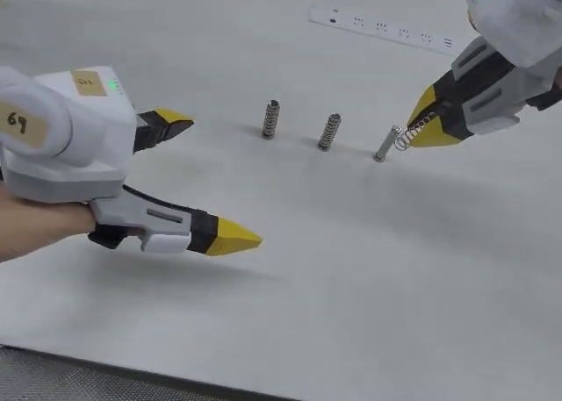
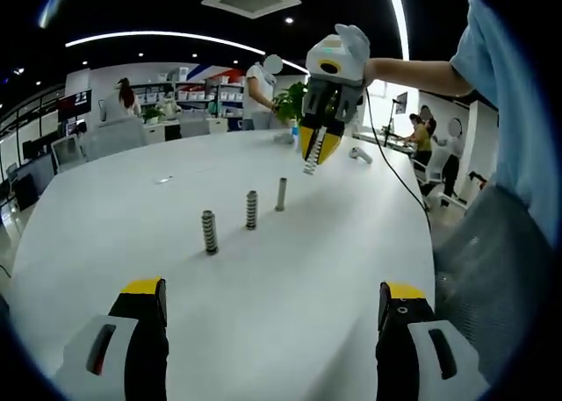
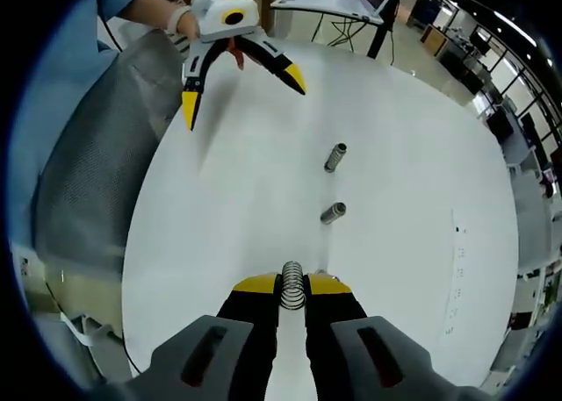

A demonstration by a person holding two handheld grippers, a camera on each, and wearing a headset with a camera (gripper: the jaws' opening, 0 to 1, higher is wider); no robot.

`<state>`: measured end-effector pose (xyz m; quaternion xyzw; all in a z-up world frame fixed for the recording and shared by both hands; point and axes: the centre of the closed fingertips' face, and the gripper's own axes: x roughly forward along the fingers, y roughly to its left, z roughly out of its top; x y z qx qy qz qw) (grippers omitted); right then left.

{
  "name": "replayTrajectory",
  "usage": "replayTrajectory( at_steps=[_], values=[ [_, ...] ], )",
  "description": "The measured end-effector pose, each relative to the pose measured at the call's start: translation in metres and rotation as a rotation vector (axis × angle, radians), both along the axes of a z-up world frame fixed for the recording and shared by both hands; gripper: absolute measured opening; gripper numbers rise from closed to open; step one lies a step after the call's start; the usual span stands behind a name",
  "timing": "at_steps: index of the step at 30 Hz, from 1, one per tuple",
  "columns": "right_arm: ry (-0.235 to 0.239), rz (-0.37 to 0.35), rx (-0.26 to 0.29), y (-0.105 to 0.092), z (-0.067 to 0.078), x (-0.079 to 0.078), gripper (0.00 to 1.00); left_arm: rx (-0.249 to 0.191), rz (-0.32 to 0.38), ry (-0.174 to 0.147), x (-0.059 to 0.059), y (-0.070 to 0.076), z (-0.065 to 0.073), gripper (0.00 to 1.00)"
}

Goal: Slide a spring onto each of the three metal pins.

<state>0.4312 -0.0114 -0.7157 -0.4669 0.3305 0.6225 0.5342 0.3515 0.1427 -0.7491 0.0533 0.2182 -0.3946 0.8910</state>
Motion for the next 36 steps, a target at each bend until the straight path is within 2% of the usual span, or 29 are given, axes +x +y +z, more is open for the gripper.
replayTrajectory(
  at_steps=[9,14,27,36],
  values=[
    [-0.019,-0.009,-0.023,-0.001,0.001,0.018,0.07,0.004,0.002,0.009,0.003,0.004,-0.004,0.98],
    [-0.022,-0.006,-0.044,-0.004,-0.004,0.028,0.07,0.005,0.0,0.009,0.005,0.004,-0.005,0.98],
    [-0.006,0.006,-0.084,-0.006,-0.019,0.038,0.08,-0.008,0.004,0.022,0.006,0.004,-0.01,0.97],
    [0.001,0.012,-0.103,-0.007,-0.023,0.041,0.08,-0.01,0.004,0.029,0.007,0.005,-0.013,0.98]
  ],
)
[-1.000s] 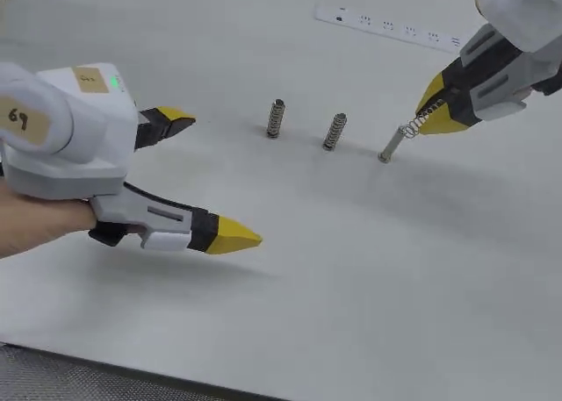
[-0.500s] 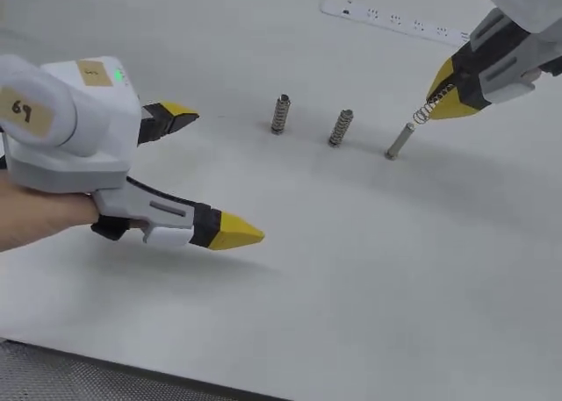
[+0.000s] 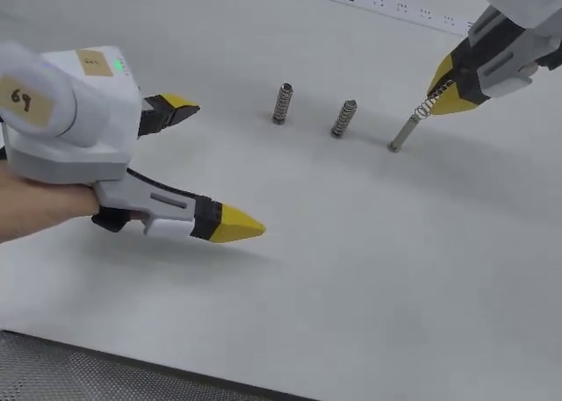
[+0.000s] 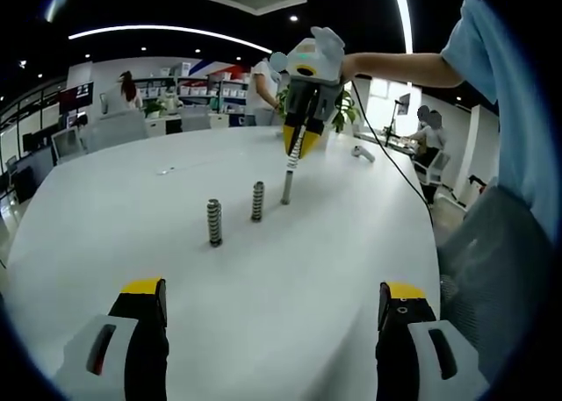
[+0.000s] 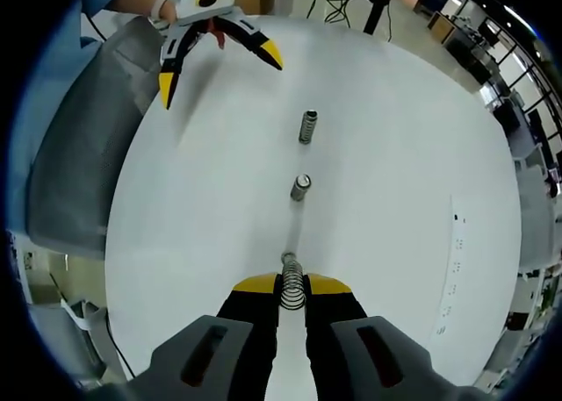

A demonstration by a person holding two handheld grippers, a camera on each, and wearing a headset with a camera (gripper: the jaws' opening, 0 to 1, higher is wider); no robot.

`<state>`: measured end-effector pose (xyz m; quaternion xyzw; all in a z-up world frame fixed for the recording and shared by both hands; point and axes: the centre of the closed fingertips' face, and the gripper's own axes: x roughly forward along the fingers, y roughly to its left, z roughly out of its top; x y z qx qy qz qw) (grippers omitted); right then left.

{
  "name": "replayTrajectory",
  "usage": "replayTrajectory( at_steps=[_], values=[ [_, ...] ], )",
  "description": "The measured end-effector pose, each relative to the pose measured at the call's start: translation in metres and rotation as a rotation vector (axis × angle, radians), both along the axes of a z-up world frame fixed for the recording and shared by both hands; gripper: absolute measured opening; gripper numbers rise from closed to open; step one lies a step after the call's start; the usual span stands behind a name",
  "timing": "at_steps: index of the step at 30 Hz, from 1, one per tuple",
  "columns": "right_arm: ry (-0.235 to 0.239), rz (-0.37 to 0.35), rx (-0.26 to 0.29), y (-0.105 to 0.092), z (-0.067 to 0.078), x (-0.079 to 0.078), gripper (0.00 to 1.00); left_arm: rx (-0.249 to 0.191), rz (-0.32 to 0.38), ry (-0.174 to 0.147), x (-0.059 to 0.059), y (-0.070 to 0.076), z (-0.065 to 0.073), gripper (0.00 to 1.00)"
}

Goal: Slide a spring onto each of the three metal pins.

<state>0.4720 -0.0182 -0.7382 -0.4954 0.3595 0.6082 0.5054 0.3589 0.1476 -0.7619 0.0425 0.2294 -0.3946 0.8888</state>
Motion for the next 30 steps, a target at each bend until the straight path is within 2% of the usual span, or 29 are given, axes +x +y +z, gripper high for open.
replayTrajectory(
  at_steps=[12,16,19,21,30],
  values=[
    [0.003,0.022,-0.017,0.004,-0.004,0.0,0.08,0.0,0.006,0.005,0.001,0.002,-0.001,0.98],
    [-0.001,0.03,-0.04,0.001,-0.008,0.002,0.08,0.0,0.009,0.007,0.001,0.002,-0.002,0.97],
    [0.012,0.032,-0.042,0.001,-0.01,-0.002,0.08,-0.001,0.011,0.009,0.001,0.002,-0.002,0.97],
    [0.005,0.036,-0.046,0.001,-0.012,-0.001,0.08,-0.001,0.012,0.011,0.001,0.002,-0.003,0.97],
    [0.028,0.037,-0.06,0.001,-0.025,-0.003,0.08,-0.002,0.02,0.014,0.002,0.004,-0.004,0.97]
  ],
)
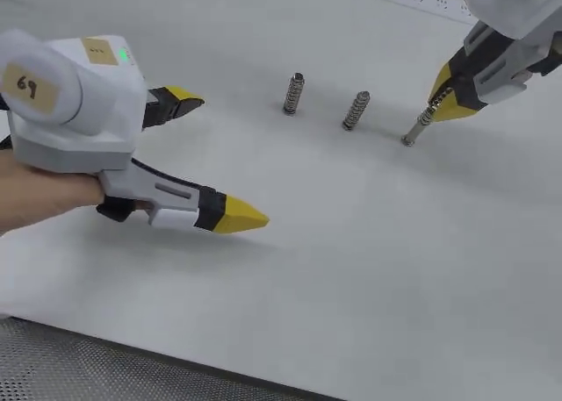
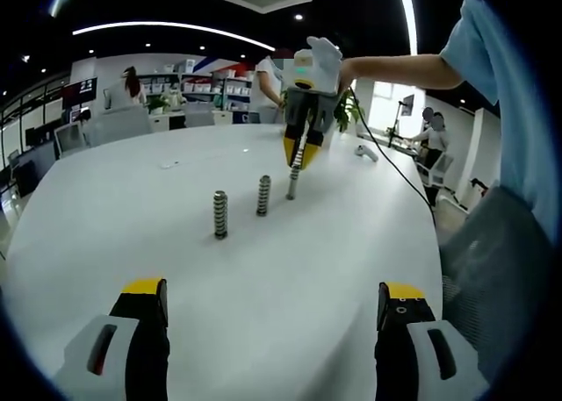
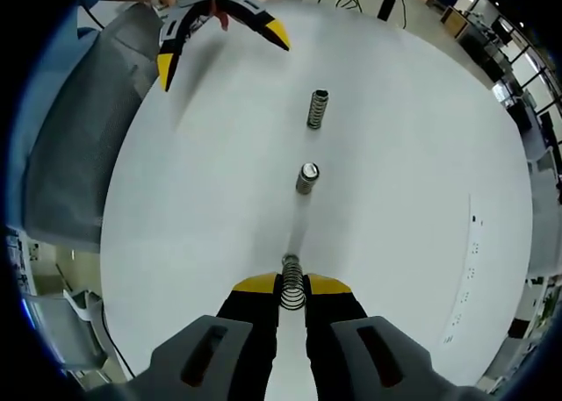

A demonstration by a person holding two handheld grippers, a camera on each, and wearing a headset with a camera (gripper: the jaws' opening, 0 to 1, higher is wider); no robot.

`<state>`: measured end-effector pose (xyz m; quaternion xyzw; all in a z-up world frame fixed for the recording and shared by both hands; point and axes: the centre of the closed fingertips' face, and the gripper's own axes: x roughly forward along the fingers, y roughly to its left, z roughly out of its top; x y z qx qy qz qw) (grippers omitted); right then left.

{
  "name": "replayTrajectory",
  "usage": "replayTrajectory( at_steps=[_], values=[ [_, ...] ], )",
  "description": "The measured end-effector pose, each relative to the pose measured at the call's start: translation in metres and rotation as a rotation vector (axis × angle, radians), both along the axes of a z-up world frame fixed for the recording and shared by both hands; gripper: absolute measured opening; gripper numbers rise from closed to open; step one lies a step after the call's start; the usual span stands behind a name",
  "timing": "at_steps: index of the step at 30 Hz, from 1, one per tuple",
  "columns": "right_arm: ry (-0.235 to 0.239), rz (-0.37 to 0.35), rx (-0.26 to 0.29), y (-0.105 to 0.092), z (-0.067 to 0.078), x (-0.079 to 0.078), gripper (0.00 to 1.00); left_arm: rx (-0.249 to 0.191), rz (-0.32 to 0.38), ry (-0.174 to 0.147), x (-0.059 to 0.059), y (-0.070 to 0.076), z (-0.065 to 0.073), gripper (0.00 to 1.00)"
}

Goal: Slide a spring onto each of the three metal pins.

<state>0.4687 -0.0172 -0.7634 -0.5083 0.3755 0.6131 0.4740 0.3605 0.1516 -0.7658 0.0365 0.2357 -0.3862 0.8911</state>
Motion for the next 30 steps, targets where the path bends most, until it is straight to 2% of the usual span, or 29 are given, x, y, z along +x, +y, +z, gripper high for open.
replayTrajectory(
  at_steps=[15,30],
  values=[
    [0.009,0.017,-0.053,-0.002,-0.024,-0.009,0.08,-0.007,0.013,0.011,0.001,0.004,-0.003,0.97],
    [0.016,0.001,-0.057,0.0,-0.029,-0.009,0.08,-0.005,0.014,0.017,-0.003,0.004,-0.005,0.96]
  ],
)
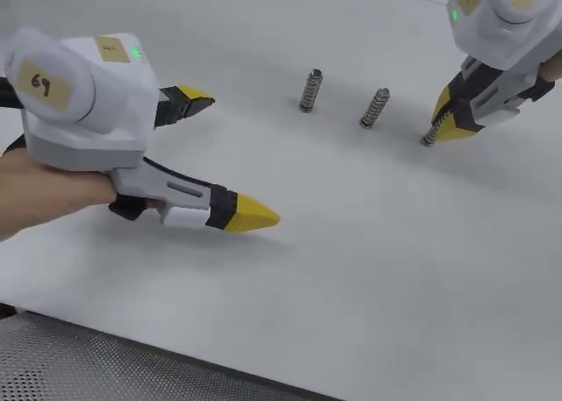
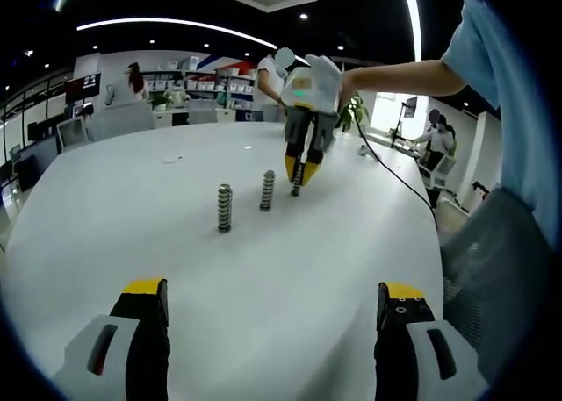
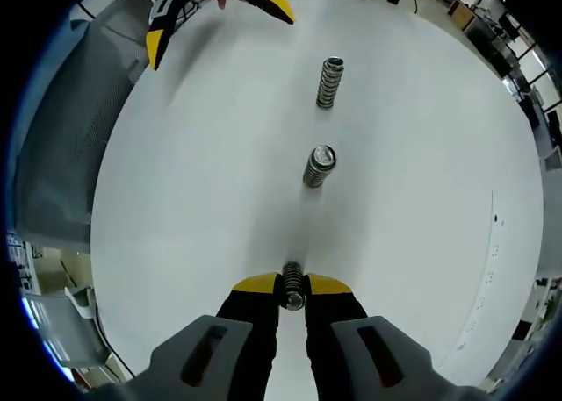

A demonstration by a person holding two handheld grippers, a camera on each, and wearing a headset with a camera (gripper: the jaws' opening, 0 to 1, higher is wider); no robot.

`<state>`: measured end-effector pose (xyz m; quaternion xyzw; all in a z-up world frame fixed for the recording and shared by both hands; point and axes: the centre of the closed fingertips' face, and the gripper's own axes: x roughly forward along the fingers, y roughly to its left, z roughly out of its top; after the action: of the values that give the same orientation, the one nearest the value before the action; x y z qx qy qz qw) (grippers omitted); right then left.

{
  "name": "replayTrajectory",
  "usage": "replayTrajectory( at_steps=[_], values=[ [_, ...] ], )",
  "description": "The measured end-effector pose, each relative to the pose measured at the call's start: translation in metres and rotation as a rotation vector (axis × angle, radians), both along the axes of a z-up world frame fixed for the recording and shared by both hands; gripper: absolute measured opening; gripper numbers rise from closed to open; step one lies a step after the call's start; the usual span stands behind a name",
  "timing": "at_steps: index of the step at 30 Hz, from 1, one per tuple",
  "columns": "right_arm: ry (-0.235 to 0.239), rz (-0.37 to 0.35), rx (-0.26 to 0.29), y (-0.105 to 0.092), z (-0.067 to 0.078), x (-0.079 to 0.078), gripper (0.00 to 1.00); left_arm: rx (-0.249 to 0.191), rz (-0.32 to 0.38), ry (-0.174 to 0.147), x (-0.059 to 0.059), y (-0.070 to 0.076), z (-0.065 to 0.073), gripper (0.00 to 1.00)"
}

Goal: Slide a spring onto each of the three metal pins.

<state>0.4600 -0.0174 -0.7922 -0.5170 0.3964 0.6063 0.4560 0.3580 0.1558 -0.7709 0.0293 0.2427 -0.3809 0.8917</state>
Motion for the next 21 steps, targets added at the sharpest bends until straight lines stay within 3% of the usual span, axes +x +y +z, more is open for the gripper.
replayTrajectory(
  at_steps=[14,17,18,21],
  values=[
    [-0.001,-0.003,-0.01,-0.0008,0.0,0.0015,0.09,-0.004,0.004,-0.006,0.0001,0.0009,0.0041,0.96],
    [0.0,-0.006,-0.018,-0.0032,-0.0041,0.0008,0.18,-0.004,0.007,-0.006,0.0002,0.0014,0.0045,0.96],
    [0.03,-0.019,-0.035,-0.0062,-0.0053,-0.0045,0.2,-0.005,0.008,-0.007,0.0002,0.0015,0.0048,0.96],
    [0.003,-0.016,-0.013,-0.0046,-0.0075,-0.0017,0.31,-0.004,0.009,-0.006,-0.0002,0.0019,0.0048,0.96]
  ],
)
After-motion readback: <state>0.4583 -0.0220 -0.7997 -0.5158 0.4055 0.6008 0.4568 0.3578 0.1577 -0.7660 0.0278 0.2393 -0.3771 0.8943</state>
